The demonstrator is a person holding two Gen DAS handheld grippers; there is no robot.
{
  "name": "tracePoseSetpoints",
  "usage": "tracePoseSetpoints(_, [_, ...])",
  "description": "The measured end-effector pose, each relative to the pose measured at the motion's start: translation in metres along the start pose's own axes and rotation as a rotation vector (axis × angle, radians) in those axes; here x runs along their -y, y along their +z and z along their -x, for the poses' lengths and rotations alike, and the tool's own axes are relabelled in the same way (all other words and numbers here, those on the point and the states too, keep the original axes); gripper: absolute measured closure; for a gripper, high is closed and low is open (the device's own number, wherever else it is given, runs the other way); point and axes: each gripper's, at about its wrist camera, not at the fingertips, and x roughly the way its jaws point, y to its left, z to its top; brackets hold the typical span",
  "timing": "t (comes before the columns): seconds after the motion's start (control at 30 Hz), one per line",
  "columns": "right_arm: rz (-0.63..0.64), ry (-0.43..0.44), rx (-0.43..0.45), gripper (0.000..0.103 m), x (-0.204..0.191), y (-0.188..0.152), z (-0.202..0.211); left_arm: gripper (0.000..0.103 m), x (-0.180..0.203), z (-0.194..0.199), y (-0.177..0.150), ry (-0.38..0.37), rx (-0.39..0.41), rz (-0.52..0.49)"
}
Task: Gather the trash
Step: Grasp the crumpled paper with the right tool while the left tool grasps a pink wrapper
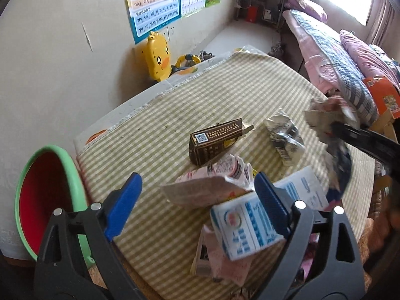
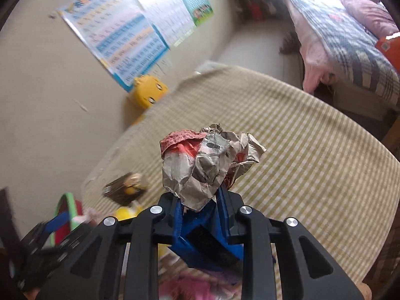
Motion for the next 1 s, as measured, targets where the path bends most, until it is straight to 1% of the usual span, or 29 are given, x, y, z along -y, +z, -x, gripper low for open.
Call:
tracePoseSetpoints(0.07, [0.010,0.015,0.017,0.080,-0.003,-0.005,0.010,0.016,0.000,-0.005,0.002,-0.003,-0.010,0.010])
tracePoseSetpoints(0.1, [0.015,0.023,0.024,0.080,-0.005,-0.009,0.015,0.018,-0.001,-0.007,0.003,-0.015,-0.016,0.023])
tracePoseSetpoints(0.17, [0.016,0.039,0.031,0.080,-0.009,-0.013,0.023,0.038,-0.003,-0.009,0.004,-0.033,-0.035,0.046])
tracePoseSetpoints(0.2, [0.022,0.052,0.032,0.080,-0.012,-0.016,0.027,0.043,-0.003,-0.009,0.004,-0.045,-0.037,0.052])
tracePoseSetpoints(0.23, [0.030,0.056,0.034,0.080,-0.016,-0.015,0.028,0.054,-0.002,-0.008,0.004,-0.053,-0.036,0.056])
tracePoseSetpoints(0.27, [0.037,0.057,0.037,0.080,-0.020,-0.015,0.028,0.061,-0.001,-0.006,0.004,-0.060,-0.031,0.054])
tracePoseSetpoints(0.3, [0.046,0.060,0.043,0.080,-0.023,-0.015,0.031,0.062,0.002,-0.003,0.004,-0.050,-0.023,0.042])
tracePoseSetpoints(0.33, [0.050,0.066,0.048,0.080,-0.025,-0.016,0.033,0.067,0.005,0.000,0.004,-0.039,-0.014,0.029])
tracePoseSetpoints(0.4, [0.050,0.078,0.054,0.080,-0.028,-0.016,0.036,0.069,0.009,0.007,0.004,-0.025,0.006,0.006])
tracePoseSetpoints(0.47, [0.052,0.083,0.062,0.079,-0.030,-0.016,0.040,0.072,0.009,0.011,0.003,-0.030,0.013,0.008])
tracePoseSetpoints(0.53, [0.058,0.081,0.077,0.079,-0.034,-0.017,0.046,0.073,0.007,0.018,0.001,-0.030,0.025,0.020])
tracePoseSetpoints(0.77, [0.077,0.091,0.108,0.079,-0.043,-0.019,0.063,0.073,-0.006,0.050,-0.004,-0.046,0.087,0.075])
tracePoseSetpoints(1.0, [0.108,0.101,0.135,0.079,-0.058,-0.023,0.078,0.073,-0.010,0.085,-0.007,-0.041,0.159,0.090])
